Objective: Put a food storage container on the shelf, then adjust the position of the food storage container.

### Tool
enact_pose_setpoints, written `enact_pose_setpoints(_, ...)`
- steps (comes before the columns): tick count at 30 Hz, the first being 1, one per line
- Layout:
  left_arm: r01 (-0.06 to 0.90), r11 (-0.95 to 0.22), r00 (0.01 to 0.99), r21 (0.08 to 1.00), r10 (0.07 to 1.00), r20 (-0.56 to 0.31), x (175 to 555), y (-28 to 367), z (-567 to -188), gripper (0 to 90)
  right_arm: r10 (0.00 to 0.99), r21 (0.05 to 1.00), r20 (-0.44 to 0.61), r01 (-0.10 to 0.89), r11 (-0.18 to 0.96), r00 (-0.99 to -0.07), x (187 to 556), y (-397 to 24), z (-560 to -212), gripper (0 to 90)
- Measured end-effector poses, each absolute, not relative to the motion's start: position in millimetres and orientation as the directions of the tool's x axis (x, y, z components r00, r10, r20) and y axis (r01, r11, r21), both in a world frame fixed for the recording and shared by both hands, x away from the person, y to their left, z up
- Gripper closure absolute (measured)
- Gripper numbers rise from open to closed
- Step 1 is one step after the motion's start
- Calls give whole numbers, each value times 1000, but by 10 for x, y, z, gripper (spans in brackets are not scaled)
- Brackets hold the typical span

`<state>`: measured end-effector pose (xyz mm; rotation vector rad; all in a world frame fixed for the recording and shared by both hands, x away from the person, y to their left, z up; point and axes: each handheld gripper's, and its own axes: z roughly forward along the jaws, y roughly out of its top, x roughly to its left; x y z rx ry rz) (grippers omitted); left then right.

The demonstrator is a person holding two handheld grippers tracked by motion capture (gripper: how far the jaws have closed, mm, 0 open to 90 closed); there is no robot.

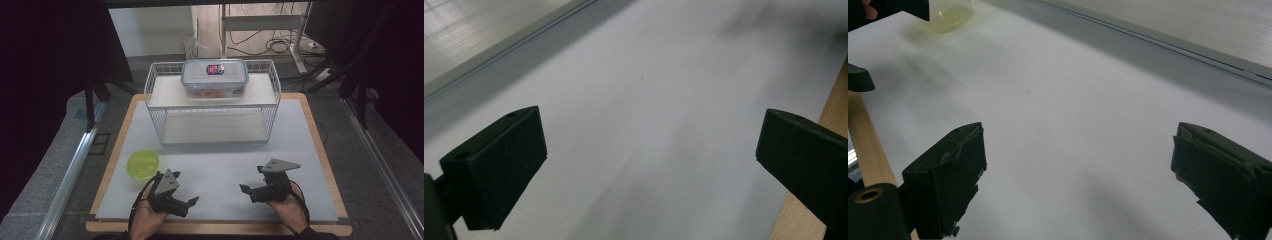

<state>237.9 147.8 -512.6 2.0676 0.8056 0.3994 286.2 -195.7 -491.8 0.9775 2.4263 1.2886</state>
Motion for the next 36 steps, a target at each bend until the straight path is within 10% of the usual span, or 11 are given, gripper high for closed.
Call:
enact_pose_setpoints(11,474,-388,705,790,705,-76,2525,1534,-5031,85,653,790,92,454,412,-752,2893,-1956,-4954,74)
enact_pose_setpoints(26,491,-328,623,807,779,-62,2761,1932,-4717,782,654,788,93,457,412,-751,2917,-1968,-4952,97)
enact_pose_setpoints(36,528,-258,497,809,866,-49,2813,2479,-4667,900,653,790,101,459,406,-751,2930,-1987,-4944,110)
